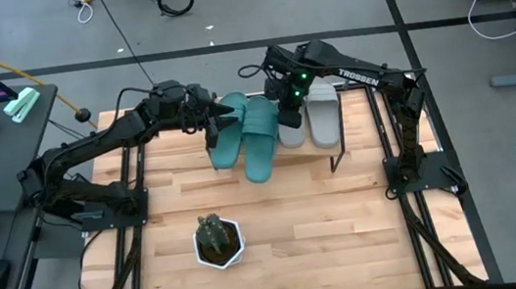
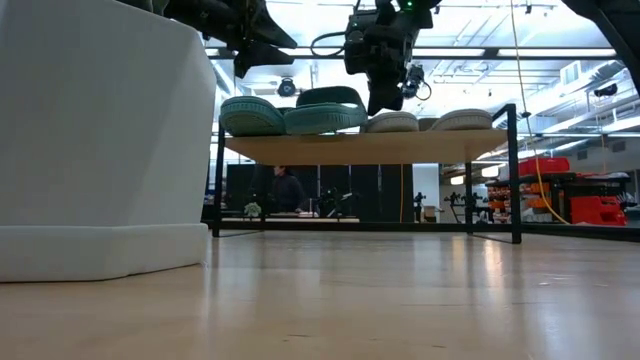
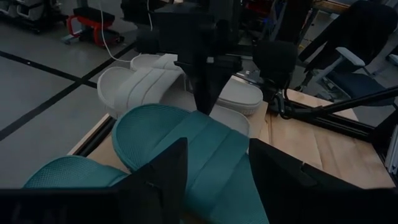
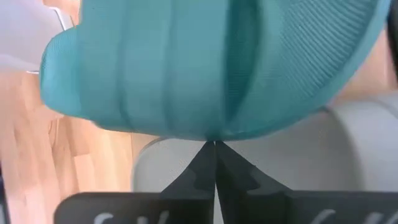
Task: Pick and place slides into the shelf
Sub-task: Put the green slide on the shelf, then adjust the gray slide on the shelf
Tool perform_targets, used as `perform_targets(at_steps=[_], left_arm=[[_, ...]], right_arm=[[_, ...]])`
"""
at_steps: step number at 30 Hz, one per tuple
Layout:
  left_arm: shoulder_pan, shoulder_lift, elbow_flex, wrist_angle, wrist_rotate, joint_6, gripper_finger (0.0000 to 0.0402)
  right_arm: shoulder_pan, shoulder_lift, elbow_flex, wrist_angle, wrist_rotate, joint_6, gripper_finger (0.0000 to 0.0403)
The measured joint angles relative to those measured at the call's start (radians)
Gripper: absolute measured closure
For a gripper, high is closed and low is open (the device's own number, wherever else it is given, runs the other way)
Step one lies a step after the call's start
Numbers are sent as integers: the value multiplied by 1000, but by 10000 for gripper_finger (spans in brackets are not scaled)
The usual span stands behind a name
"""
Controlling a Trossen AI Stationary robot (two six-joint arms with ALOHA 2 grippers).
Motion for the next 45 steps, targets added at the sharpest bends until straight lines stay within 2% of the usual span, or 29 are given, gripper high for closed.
perform_targets(at_steps=[16,28,36,40,45], left_arm=[[0,0,0,0,0,1,229],[0,0,0,-1,0,1,221],[-8,0,0,-3,0,34,214],[-8,0,0,-7,0,27,213],[-8,0,0,-10,0,-5,220]], right_arm=[[-4,-5,0,-45,61,-29,349],[-15,-132,0,-51,74,-30,341],[-15,-167,0,78,9,-5,341],[-14,-149,0,173,43,1,341],[-34,-135,0,157,86,12,341]])
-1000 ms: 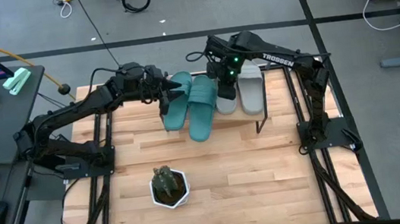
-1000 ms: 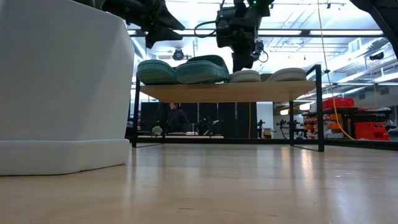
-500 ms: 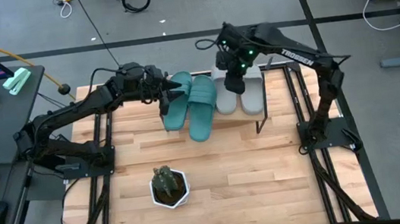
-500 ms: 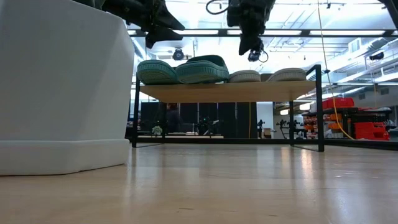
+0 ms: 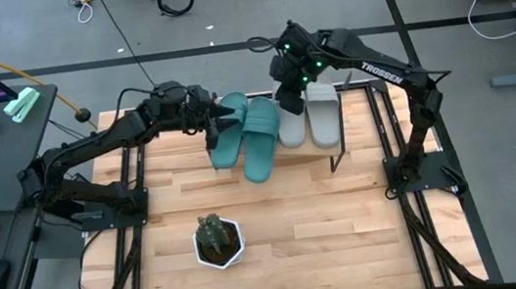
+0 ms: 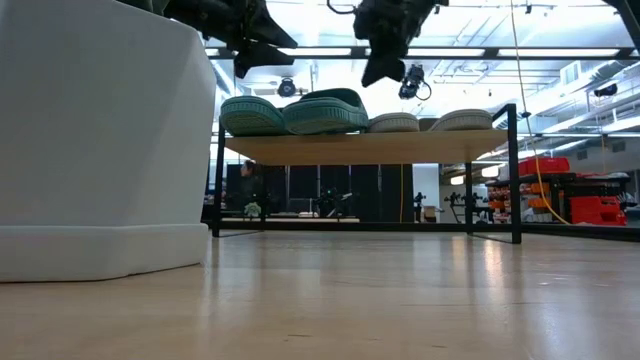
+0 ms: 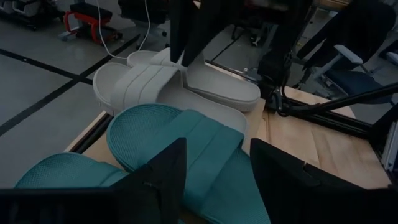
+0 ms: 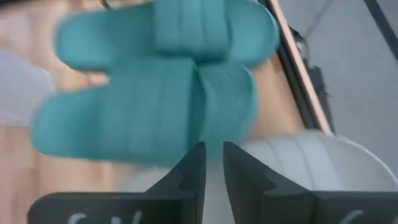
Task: Pick and place slides into the shelf
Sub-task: Adjust the gray slide on the shelf
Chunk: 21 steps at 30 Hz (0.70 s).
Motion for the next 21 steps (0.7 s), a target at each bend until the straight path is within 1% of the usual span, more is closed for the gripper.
perform_targets(at_steps=[4,7,9,13,17,21], left_arm=[[-5,0,0,-1,0,1,219],[-5,0,0,-1,0,5,216],[-5,0,0,-2,0,7,214],[-5,0,0,-2,0,30,216],[-5,0,0,-3,0,32,220],[-5,0,0,-3,0,36,218]], right_arm=[[-17,0,0,-78,72,-108,340],[-22,0,0,-119,115,-216,331],[-19,0,0,-124,142,-278,315],[-1,0,-2,-129,188,-368,272],[10,-2,-39,-130,241,-403,230],[15,-1,-79,-101,325,-420,204]])
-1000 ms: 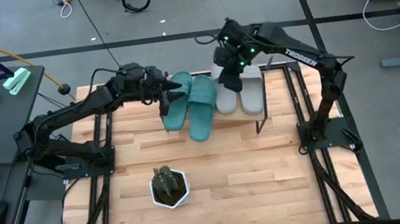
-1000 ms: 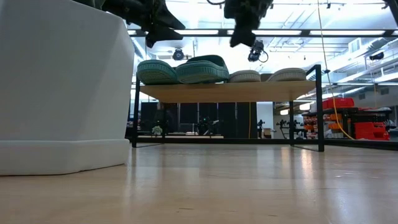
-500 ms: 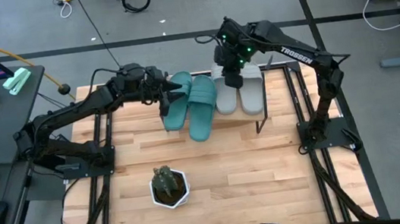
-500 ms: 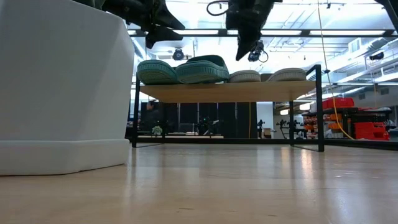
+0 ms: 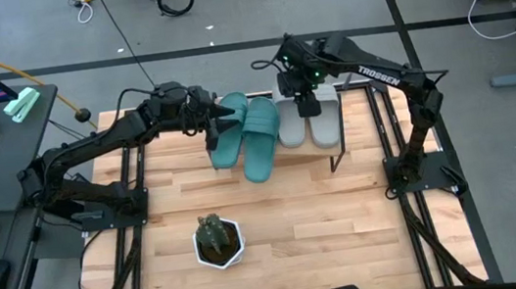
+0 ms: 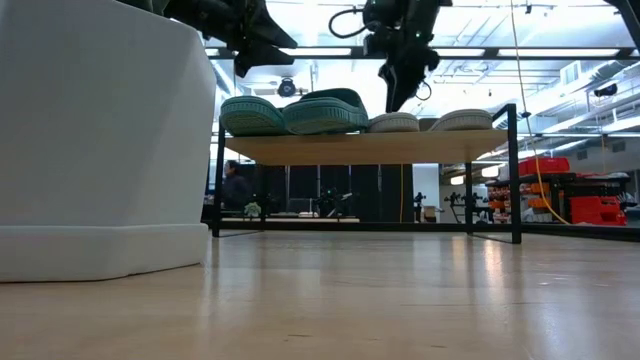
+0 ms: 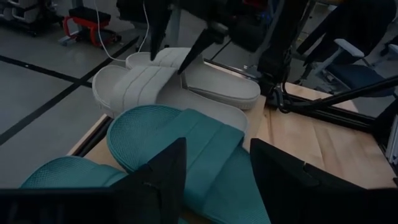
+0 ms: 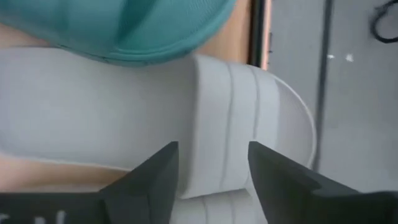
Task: Pick and place slides into the shelf
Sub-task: Adjust the gray slide on the shelf
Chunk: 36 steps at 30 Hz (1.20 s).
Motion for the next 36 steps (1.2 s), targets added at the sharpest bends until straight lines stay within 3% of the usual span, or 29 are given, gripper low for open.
perform_targets(at_steps=[9,12,16,22,36], left_arm=[[0,0,0,-10,-1,23,217],[0,0,0,-19,0,23,220],[0,0,0,-20,-1,25,219],[0,0,0,-20,-11,33,218],[2,0,0,-20,-26,29,223]], right_arm=[[12,0,-91,45,26,2,194],[22,-1,-123,65,86,6,203],[43,-1,-137,80,163,6,247],[73,-8,-127,61,191,-1,383],[91,-68,-127,35,257,-48,397]])
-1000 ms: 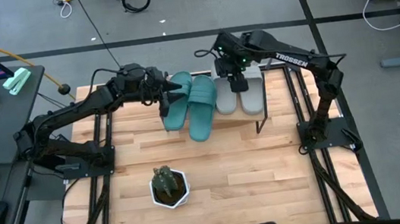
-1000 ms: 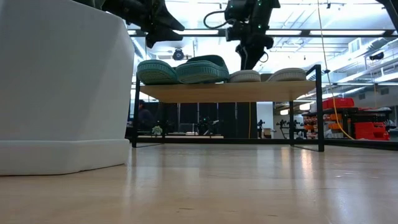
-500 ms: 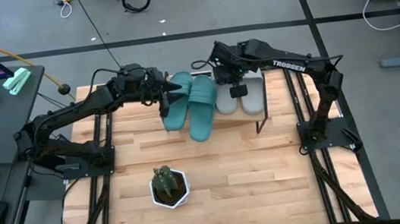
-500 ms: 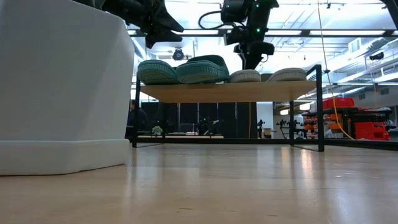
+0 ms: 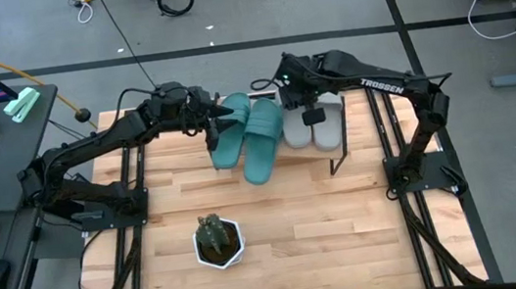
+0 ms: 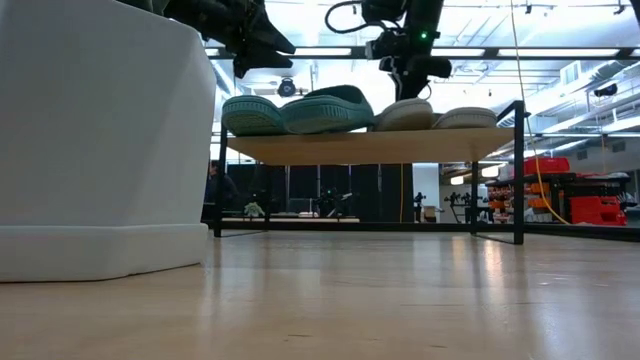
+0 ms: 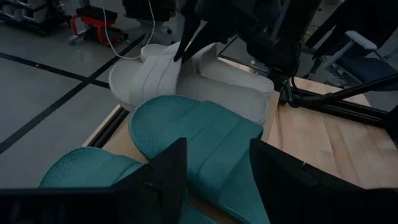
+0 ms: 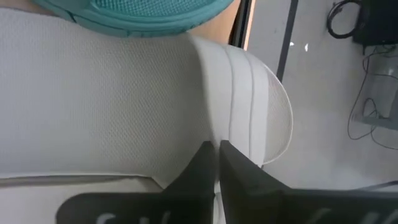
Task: Pick and place slides into the shelf
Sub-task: Adjust the gray slide on the shelf
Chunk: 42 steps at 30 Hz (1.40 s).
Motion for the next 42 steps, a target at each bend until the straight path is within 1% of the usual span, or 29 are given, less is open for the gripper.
perform_targets(at_steps=[3,19,26,31,37,42], left_arm=[[0,0,0,0,0,-7,225],[-2,0,0,5,0,-15,226],[-2,0,0,9,0,-16,226],[-2,0,0,10,0,-16,229],[-2,0,0,10,0,-16,225],[-2,0,0,10,0,-16,229]], right_arm=[[0,-8,0,-1,0,0,396],[-2,25,-2,60,-120,11,396],[-1,27,-5,103,-133,27,398],[-10,28,-5,95,-212,72,385],[-6,29,-6,63,-274,85,361],[-6,29,-6,65,-274,91,333]])
